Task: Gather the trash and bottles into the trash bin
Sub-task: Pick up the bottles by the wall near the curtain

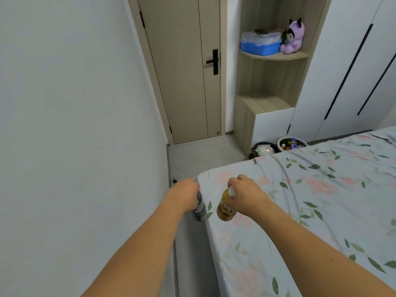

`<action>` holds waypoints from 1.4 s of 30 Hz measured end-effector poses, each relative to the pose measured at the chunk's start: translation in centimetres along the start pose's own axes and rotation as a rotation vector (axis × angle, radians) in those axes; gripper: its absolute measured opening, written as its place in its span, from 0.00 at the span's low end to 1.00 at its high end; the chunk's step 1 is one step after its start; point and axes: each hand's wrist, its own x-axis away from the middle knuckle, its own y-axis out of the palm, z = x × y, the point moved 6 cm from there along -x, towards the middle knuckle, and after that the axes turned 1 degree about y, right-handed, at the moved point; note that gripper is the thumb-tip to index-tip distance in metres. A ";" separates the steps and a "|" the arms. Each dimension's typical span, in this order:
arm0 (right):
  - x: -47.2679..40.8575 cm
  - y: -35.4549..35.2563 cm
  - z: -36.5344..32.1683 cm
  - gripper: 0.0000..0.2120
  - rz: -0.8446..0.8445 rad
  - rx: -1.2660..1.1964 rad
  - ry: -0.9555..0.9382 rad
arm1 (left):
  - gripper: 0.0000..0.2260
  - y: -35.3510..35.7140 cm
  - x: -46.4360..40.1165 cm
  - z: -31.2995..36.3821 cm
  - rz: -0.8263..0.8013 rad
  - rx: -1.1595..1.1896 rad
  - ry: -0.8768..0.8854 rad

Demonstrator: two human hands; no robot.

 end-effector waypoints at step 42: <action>-58.0 -9.6 -4.9 0.25 0.049 -0.153 0.092 | 0.09 -11.4 -55.0 -26.5 -0.040 0.018 0.056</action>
